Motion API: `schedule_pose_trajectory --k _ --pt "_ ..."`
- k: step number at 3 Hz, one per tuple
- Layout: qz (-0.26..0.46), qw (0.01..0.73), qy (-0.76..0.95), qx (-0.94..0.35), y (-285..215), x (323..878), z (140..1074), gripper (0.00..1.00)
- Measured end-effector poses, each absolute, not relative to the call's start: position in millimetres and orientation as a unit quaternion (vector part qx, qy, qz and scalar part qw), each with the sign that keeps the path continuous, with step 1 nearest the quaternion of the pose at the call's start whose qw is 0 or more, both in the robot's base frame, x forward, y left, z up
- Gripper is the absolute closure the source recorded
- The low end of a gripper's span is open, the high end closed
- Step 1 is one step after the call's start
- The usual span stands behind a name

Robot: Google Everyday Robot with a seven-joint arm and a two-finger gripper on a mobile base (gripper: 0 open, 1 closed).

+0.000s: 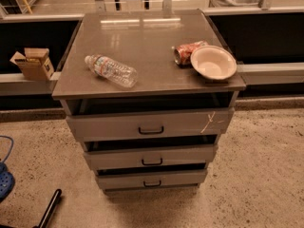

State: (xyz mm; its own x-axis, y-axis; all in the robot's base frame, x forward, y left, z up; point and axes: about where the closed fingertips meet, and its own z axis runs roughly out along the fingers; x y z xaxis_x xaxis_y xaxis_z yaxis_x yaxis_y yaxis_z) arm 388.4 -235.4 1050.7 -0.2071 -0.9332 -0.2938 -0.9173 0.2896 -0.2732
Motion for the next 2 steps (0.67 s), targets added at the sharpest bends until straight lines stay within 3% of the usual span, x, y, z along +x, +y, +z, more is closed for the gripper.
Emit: schedule_pose_trajectory --k 1,2 --pt "0.003 0.293 0.773 -0.562 -252 324 1123 0.0" --pt "0.005 0.312 0.762 -0.568 -239 334 1128 0.0"
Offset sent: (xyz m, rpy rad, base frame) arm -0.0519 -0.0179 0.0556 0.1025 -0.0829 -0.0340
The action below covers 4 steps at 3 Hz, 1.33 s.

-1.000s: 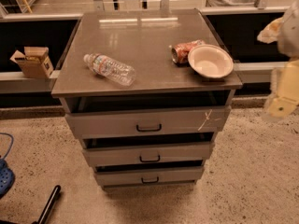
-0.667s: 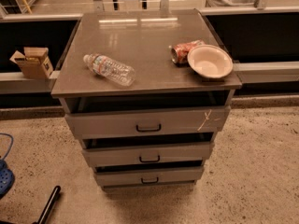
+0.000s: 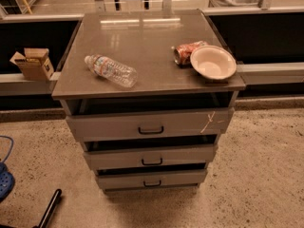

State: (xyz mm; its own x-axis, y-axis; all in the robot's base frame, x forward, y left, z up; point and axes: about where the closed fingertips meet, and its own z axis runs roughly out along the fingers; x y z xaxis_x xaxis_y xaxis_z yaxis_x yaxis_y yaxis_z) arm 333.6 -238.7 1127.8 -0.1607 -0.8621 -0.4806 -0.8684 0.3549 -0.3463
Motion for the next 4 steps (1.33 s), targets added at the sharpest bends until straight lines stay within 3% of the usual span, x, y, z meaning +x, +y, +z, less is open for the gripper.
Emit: schedule_pose_trajectory --k 2,3,4 --pt "-0.013 0.332 0.742 -0.583 -227 345 1120 0.0" --pt "0.004 0.316 0.747 -0.585 -217 349 1048 0.0" --pt "0.008 0.309 0.749 -0.586 -215 343 1043 0.0"
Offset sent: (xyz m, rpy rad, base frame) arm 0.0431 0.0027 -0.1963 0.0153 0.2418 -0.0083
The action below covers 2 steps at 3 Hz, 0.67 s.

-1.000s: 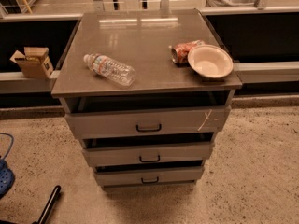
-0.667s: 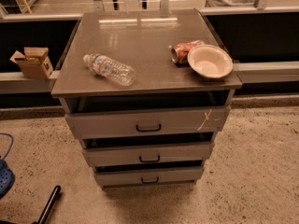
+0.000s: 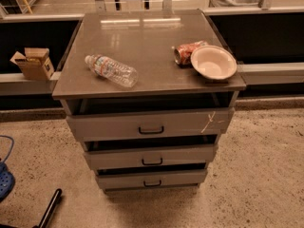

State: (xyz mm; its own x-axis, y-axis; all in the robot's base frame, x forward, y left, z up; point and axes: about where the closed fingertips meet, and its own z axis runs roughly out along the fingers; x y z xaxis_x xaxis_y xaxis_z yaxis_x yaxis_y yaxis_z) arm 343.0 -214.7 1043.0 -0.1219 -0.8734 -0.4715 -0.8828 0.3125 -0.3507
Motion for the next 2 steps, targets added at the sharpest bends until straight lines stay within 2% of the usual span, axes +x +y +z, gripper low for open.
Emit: schedule_pose_trajectory --k 1,2 --pt "0.008 0.309 0.749 -0.586 -215 343 1043 0.0" --pt "0.037 0.305 0.746 -0.591 -210 348 1019 0.0"
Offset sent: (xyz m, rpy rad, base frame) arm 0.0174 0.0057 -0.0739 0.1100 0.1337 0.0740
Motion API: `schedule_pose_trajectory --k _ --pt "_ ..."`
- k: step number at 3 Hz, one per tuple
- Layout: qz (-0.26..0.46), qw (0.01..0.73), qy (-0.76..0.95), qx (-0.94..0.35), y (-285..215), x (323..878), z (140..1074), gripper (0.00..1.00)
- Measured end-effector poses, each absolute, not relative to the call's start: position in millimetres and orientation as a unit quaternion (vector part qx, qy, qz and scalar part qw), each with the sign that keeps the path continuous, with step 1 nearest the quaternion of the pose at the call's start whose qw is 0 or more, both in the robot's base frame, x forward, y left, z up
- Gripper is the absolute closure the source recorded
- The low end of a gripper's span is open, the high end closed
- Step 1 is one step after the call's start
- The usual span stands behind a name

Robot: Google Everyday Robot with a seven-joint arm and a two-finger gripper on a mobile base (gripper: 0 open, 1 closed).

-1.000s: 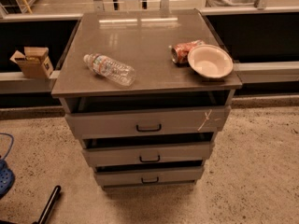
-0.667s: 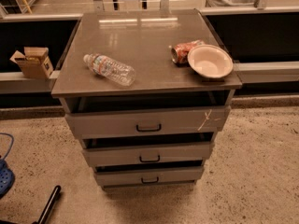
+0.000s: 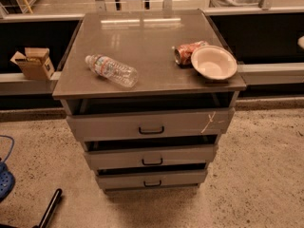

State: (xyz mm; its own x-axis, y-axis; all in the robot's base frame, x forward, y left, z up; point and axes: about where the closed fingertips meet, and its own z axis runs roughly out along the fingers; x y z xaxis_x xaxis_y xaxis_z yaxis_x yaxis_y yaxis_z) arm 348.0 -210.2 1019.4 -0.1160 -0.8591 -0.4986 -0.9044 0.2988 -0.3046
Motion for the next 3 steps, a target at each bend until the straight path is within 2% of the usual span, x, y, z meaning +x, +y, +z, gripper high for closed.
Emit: schedule_pose_trajectory --k 2,3 --pt "0.147 0.31 0.728 -0.593 -195 356 894 0.0" --pt "0.147 0.31 0.728 -0.593 -195 356 894 0.0"
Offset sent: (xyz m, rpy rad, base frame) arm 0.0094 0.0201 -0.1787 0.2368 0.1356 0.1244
